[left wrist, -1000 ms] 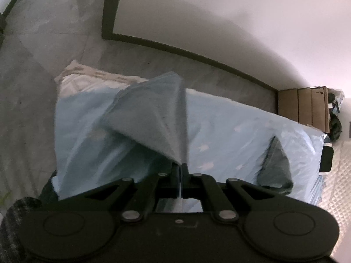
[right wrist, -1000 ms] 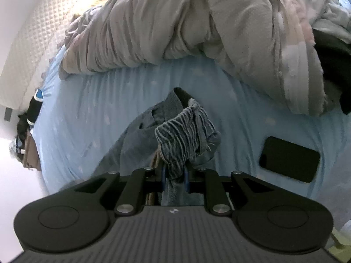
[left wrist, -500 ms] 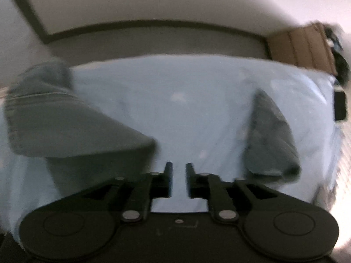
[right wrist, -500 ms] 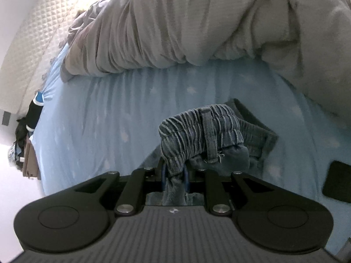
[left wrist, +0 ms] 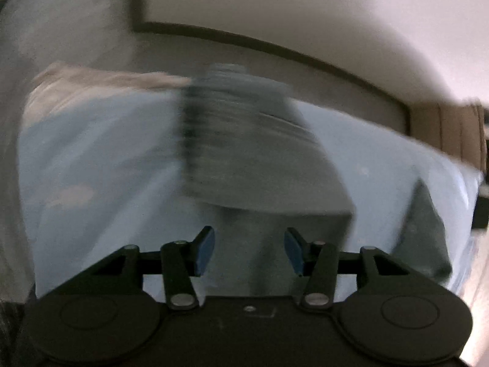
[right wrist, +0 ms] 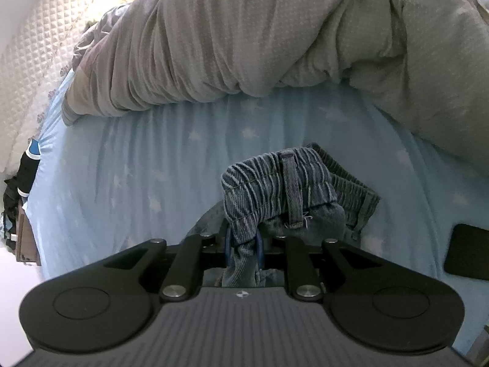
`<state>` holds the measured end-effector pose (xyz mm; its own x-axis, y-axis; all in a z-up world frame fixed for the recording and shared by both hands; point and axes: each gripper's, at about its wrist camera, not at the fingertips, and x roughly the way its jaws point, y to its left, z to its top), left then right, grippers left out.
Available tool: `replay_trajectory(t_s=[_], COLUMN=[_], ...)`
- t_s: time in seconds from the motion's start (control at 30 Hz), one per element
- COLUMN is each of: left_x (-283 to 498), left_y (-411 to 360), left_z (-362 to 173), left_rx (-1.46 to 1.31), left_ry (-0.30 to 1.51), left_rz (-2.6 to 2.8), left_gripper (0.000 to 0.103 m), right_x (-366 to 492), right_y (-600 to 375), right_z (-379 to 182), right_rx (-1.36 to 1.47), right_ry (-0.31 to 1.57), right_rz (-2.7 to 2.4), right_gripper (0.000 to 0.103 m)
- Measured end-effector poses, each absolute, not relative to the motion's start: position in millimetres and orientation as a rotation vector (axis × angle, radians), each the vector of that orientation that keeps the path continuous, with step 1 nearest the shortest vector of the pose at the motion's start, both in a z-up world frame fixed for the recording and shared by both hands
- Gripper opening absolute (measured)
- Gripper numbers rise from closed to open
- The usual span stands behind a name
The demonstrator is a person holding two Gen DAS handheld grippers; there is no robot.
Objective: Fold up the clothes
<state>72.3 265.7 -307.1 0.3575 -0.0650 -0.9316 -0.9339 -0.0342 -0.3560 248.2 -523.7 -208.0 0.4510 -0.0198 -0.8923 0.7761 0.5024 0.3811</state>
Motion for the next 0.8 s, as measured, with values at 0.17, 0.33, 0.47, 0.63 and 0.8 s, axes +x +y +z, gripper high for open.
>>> replay_trajectory(t_s=[0.17, 0.33, 0.47, 0.63, 0.8], left_x=[55.9, 59.2, 73.7, 93.5, 99.2], left_y=[264.2, 253.1, 247.8, 244.7, 247.7], left_z=[-332.0, -347.8, -352.9, -329.6, -270.2], left_rx=[-1.444, -1.474, -1.421, -1.282, -1.24], left_ry=[0.913, 0.88, 0.896, 0.919, 0.857], left_rz=[0.902, 0.825, 0.806, 0.781, 0.756], left_gripper=[0.043, 0.038, 0.023, 0.008, 0.005], right_x=[247.4, 237.5, 231.5, 223.8, 213.6], right_y=[-508.8, -492.9, -486.5, -486.4, -484.0], right_z=[-206.1, -205.6, -201.9, -195.2, -192.5], right_rx=[0.849, 0.799, 0.769, 0.778, 0.837], right_ry=[1.018, 1.052, 1.061, 1.046, 1.01], right_rz=[-0.569, -0.562, -0.561, -0.561, -0.553], right_gripper=[0.017, 0.017, 0.017, 0.017, 0.017])
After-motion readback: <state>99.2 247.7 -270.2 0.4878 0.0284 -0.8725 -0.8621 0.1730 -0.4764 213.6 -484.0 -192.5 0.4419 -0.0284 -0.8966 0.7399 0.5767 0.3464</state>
